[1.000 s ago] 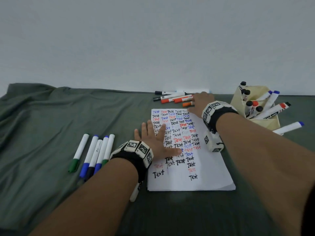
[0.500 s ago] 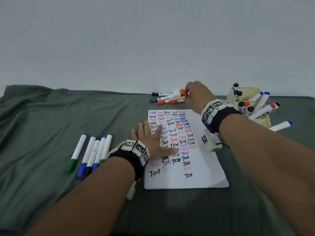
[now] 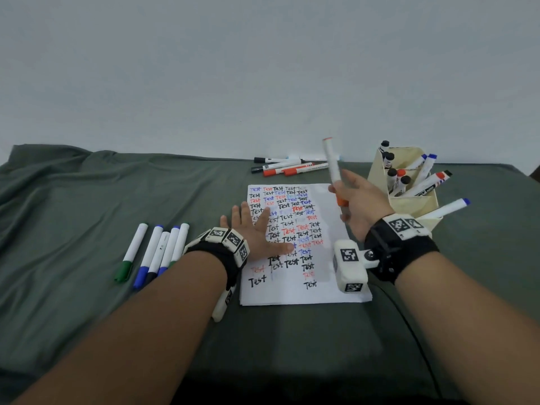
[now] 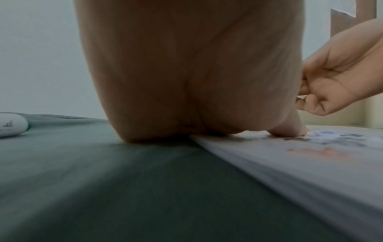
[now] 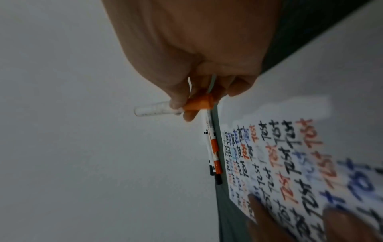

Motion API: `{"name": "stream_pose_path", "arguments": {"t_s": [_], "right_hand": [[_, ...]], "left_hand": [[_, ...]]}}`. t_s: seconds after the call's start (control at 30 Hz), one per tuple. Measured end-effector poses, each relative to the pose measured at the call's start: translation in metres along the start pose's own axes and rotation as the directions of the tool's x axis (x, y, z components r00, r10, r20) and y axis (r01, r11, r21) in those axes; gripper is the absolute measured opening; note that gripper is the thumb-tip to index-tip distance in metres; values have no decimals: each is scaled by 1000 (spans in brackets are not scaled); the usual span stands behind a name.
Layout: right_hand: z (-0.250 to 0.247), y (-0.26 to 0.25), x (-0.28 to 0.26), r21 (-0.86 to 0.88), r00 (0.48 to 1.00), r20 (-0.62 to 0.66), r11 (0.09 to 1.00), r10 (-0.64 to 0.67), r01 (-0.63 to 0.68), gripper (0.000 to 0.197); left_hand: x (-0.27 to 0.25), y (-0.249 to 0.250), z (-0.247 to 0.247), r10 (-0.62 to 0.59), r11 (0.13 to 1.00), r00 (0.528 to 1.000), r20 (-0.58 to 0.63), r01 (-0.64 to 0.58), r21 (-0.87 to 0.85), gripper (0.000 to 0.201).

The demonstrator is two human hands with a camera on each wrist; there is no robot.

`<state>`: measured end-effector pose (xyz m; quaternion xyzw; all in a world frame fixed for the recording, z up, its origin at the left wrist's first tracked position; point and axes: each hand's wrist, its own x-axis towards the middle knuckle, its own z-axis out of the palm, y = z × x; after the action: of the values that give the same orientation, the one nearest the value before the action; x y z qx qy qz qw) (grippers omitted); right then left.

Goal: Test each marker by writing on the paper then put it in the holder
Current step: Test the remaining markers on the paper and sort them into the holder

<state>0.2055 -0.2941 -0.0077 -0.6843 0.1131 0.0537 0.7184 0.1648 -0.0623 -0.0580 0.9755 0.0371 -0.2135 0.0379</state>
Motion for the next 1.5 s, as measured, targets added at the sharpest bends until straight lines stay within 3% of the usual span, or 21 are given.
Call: {"name": "stream_pose_path", "arguments": {"t_s": [0.1,0.3,0.4,0.53,0.6,0.7,0.77,0.87,0.97,1.03,1.23,1.4,1.5], "right_hand": [[-5,7,-2,208,992,80,971,101,-115,24],[-1,27,-19,528,987,142,838,73,-138,4],[-2,41,-21,461,990,134,881,46,-103,22],[-5,53,-26,180,989,123,982,-86,63,23],[-3,54,-29,177,978,163,979,-132,103,16],[-3,52,-33,259,966,224,964,-126,66,35],[-6,54,-32,266,961,242,962,-134,67,36],[-9,59,-29,257,959,231,961,-162,100,15],[-9,64,-26,246,951,246,961,-185,123,20],[-9,66,-26,218,945,266,967,-190,133,30],[-9,68,-27,125,920,328,975,-214,182,43],[-8,69,-28,148,916,338,974,-215,174,44],[-10,71,-25,197,923,310,965,-227,171,33]], "left_hand": [[2,-1,1,0,1000,1000,1,0,3,126],[3,0,1,3,1000,1000,5,-3,6,125],[3,-1,1,9,1000,1000,3,-9,10,124],[0,-1,0,21,1000,1000,-2,-21,4,124],[-1,-1,0,21,1000,1000,-1,-21,3,123],[-2,0,-2,34,999,999,-10,-34,-10,124],[-3,2,-5,84,996,993,-88,-84,1,124],[-5,6,-10,276,961,917,-288,-272,55,116],[-11,9,-15,504,833,752,-425,-554,8,89],[-14,11,-16,561,766,699,-444,-641,-41,68],[-18,17,-17,591,733,704,-394,-673,-104,34],[-15,10,-17,475,797,798,-370,-569,-204,25],[-13,4,-20,399,812,818,-415,-525,-255,48]]}}
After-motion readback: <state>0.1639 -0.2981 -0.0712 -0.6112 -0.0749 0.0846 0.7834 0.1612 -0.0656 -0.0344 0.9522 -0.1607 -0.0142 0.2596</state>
